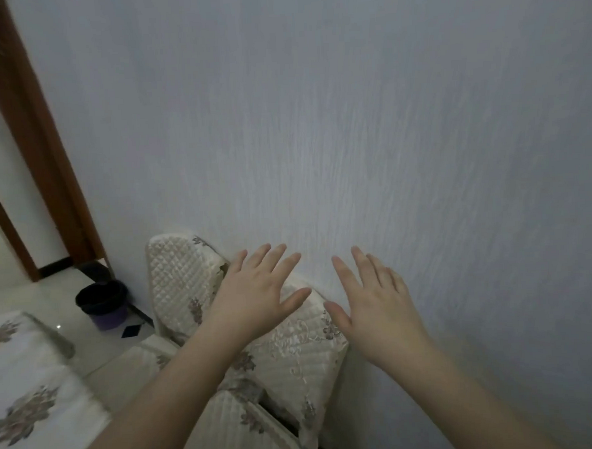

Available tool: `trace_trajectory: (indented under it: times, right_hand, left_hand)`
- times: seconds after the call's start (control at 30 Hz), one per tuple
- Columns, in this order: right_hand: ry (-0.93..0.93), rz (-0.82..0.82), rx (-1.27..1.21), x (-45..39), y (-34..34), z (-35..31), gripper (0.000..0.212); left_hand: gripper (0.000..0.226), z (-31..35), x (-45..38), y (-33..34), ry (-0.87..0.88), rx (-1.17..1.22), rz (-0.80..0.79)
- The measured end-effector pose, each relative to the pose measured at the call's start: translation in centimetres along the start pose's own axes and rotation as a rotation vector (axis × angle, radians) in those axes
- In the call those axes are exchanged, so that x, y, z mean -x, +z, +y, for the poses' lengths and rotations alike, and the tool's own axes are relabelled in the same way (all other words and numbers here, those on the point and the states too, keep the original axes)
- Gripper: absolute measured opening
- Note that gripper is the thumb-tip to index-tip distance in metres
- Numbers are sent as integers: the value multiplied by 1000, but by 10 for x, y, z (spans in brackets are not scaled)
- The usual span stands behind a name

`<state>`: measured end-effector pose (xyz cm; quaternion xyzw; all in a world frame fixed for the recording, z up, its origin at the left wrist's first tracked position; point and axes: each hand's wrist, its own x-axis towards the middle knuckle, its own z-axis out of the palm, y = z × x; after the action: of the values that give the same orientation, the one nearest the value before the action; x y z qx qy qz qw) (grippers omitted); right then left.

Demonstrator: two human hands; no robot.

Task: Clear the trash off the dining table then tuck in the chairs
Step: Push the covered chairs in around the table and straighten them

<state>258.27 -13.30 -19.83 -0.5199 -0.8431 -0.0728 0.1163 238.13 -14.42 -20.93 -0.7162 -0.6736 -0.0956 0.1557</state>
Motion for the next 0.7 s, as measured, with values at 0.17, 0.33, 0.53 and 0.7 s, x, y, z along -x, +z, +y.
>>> trace_trajectory:
  times: [0.17, 0.33, 0.53, 0.7]
  right_hand:
    - [-1, -77, -23, -38, 45, -7, 72]
    - [-75, -108, -76, -76, 85, 8, 72]
    - [-119, -168, -163, -132, 141, 27, 72]
    - [-115, -287, -231, -168, 194, 50, 75]
  left_hand:
    - [75, -24, -21, 37, -10, 9, -39]
    - [80, -42, -34, 76, -75, 55, -44]
    - [78, -52, -79, 140, -106, 92, -89]
    - [84, -62, -124, 201, -138, 61, -197]
